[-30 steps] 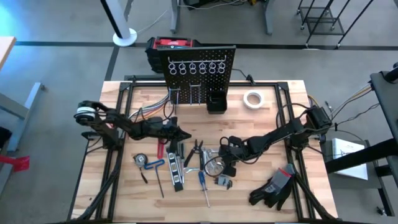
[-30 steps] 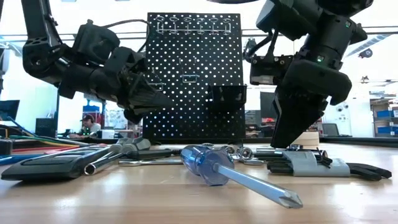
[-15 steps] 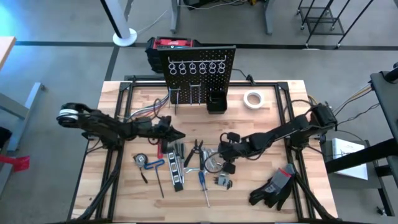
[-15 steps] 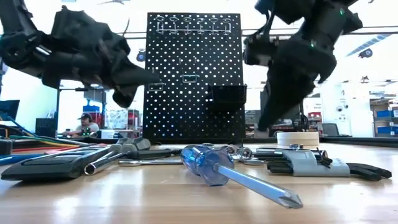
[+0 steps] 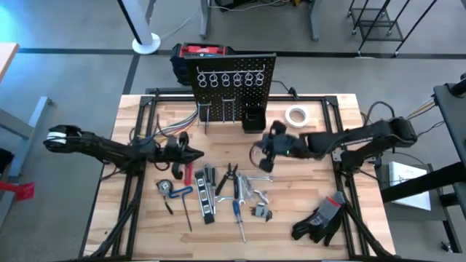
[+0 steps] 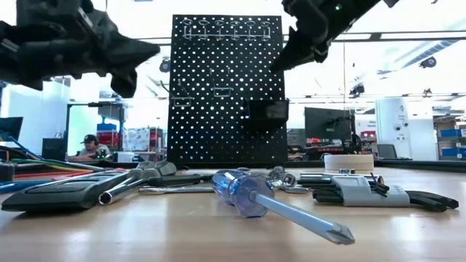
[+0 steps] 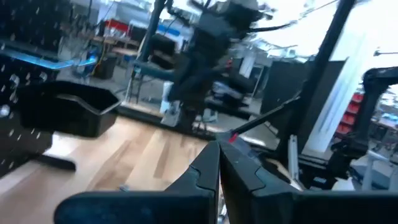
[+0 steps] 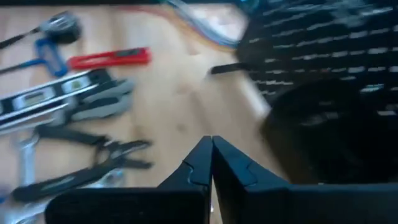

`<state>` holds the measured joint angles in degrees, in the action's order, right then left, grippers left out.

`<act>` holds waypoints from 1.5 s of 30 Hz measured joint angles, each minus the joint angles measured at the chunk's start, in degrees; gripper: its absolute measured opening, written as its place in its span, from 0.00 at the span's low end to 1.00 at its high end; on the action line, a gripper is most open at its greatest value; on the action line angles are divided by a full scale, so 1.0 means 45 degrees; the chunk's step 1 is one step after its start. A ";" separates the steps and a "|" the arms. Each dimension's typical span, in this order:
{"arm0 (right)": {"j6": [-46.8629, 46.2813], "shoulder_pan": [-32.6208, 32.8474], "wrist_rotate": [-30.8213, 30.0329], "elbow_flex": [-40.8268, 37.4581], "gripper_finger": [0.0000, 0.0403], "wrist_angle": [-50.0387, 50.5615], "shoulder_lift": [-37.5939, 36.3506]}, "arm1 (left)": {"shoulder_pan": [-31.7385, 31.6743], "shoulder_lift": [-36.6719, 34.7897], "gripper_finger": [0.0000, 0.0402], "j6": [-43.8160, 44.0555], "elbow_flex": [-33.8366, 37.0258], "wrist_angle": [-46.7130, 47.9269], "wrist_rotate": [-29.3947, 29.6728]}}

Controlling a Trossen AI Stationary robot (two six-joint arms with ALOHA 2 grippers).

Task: Hang tools onto peg board
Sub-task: Put the socket into the black tool bin on the peg board

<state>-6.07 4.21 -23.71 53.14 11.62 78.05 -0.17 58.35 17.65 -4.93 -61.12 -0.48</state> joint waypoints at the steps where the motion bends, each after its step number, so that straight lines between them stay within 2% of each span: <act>1: -0.0007 -0.0219 0.0096 0.0015 0.02 0.0013 -0.0098 | 0.0067 -0.0341 0.00 -0.0045 0.0168 0.0117 0.0000; 4: -0.0158 -0.0731 0.0826 -0.0052 0.05 0.0152 -0.0216 | 0.0255 -0.0955 0.00 -0.0173 0.0510 0.0031 0.0005; 7: -0.0746 -0.0993 0.1255 -0.0256 0.10 0.0380 0.0350 | 0.0307 -0.1431 0.00 -0.0186 0.0957 0.0043 0.0500; 10: -0.1835 -0.0995 0.1215 -0.0566 0.17 0.0768 0.1113 | 0.0404 -0.1808 0.00 -0.0094 0.0873 0.1226 0.0929; 17: -0.4365 0.0224 -0.0118 -0.1484 0.34 0.0559 0.1562 | 0.0585 -0.1764 0.00 -0.0202 0.0901 0.2190 0.1342; 21: -0.5901 0.0480 -0.2178 -0.2388 0.42 0.0087 0.2052 | 0.0585 -0.1534 0.00 -0.0487 0.0879 0.2485 0.1817; 24: -0.6331 0.0201 -0.3188 -0.3700 0.47 -0.2298 0.2541 | 0.0575 -0.1346 0.00 -0.0529 0.0879 0.2514 0.2007; 27: -0.6253 -0.0367 -0.3070 -0.5041 0.50 -0.6457 0.2997 | 0.0585 -0.1154 0.00 -0.0489 0.0881 0.2579 0.2003; 30: -0.6120 -0.0881 -0.2790 -0.5882 0.53 -0.9242 0.3521 | 0.0580 -0.1005 0.00 -0.0441 0.0869 0.2904 0.2007; 35: -0.7011 -0.1535 -0.2699 -0.5781 0.56 -0.9549 0.4179 | 0.0580 -0.0795 0.00 -0.0598 0.0875 0.3154 0.2080; 38: -0.7412 -0.1765 -0.2719 -0.5150 0.58 -0.9667 0.4661 | 0.0580 -0.0675 0.00 -0.0845 0.0874 0.3137 0.2345; 45: -0.7716 -0.2279 -0.2840 -0.3383 0.64 -0.8147 0.6294 | 0.0575 -0.0477 0.00 -0.1401 0.0863 0.3240 0.2369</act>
<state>-40.79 -6.04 -36.49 37.92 -25.04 106.37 2.42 56.20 11.34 -1.04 -46.54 10.18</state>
